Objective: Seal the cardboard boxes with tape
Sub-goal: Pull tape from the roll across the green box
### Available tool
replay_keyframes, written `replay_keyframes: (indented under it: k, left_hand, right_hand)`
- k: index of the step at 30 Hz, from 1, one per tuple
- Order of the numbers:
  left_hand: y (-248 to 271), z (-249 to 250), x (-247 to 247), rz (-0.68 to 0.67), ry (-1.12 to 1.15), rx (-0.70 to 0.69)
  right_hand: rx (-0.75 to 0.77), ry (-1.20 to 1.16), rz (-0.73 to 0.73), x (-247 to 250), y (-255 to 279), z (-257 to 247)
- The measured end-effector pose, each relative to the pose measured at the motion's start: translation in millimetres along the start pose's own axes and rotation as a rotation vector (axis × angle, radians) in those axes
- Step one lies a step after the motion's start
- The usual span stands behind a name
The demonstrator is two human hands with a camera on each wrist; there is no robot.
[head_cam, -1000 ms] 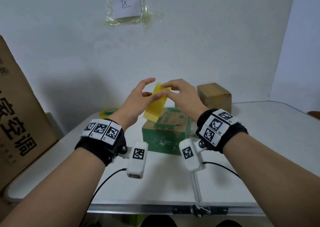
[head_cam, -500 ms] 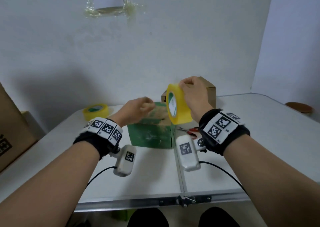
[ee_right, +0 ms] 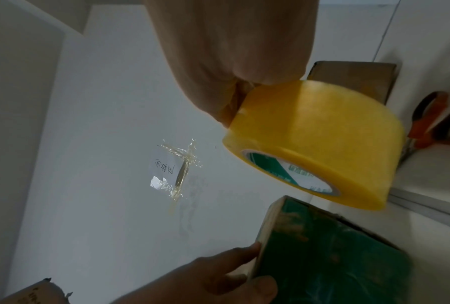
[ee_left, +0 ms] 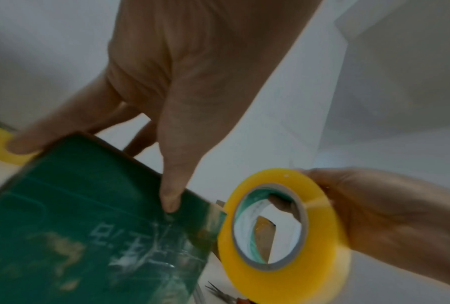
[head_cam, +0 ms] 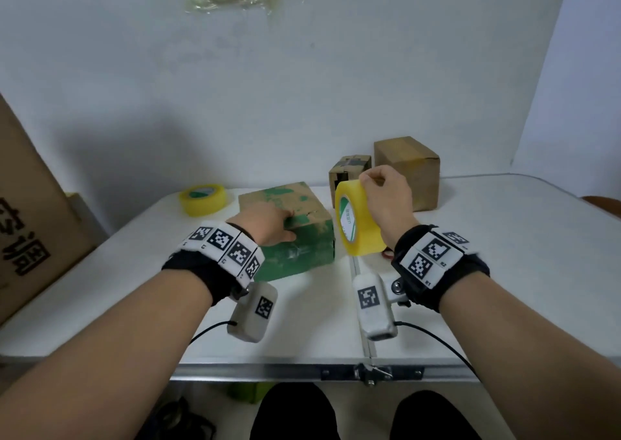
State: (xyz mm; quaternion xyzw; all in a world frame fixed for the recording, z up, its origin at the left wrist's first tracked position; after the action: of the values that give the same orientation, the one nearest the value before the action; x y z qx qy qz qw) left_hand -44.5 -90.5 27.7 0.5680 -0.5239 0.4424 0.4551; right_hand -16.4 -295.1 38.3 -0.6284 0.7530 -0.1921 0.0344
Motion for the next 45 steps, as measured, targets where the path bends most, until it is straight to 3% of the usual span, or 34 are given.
replay_keyframes:
  k: [5,10,13,16,18,20,23,30,37,41,45]
  left_hand:
    - [17.6,-8.3,2.8,0.092,-0.123,0.154]
    - [22.0,-25.6,-4.9,-0.014,-0.010,0.148]
    - [19.0,-30.3,-1.3,0.052,0.273,0.079]
    - [15.9,-22.5,10.3,0.156,0.784,-0.007]
    - [9.2,-10.9,15.8,0.136,1.078,-0.048]
    - [-0.6,3.3,16.9,0.080,1.221,-0.069]
    - [-13.1,22.0,18.9,0.064,1.164,-0.095]
    - [-21.4,40.7,22.9,0.227,0.937,-0.055]
    - [-24.2,42.8,23.9,0.183,1.028,-0.038]
    - [-25.2,47.1,26.6,0.177,1.041,-0.052]
    - [-27.8,48.0,25.9,0.190,0.960,-0.009]
  right_hand:
    - [0.020,0.044,-0.097,-16.2,8.5,2.3]
    - [0.043,0.099,-0.237,-34.0,10.1,10.3]
    - [0.055,0.106,-0.329,-39.0,10.1,19.0]
    - [0.074,0.148,-0.370,-39.5,8.6,25.2]
    - [0.073,0.150,-0.376,-38.1,7.3,24.9]
    - [0.073,0.149,-0.385,-36.3,7.1,24.0]
    - [0.089,0.164,-0.367,-33.6,7.5,24.5]
    - [0.082,0.205,-0.363,-30.0,7.6,33.3]
    - [0.035,0.175,-0.377,-25.1,8.8,37.1]
    - [-0.146,0.231,-0.417,-25.1,6.5,42.5]
    - [-0.275,0.278,-0.547,-27.9,9.4,45.4]
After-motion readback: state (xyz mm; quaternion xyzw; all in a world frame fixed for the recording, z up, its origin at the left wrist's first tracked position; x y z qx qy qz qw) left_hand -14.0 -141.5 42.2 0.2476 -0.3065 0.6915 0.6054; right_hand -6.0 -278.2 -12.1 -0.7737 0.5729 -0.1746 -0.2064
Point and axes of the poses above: each hand's wrist, its own y-axis away from the middle knuckle, its own x-axis out of the back of the hand, z = x × y, the point moved 3 cm from there along -y, towards the middle knuckle, and after that the axes turned 1 degree about y, right-handed, at the moved point
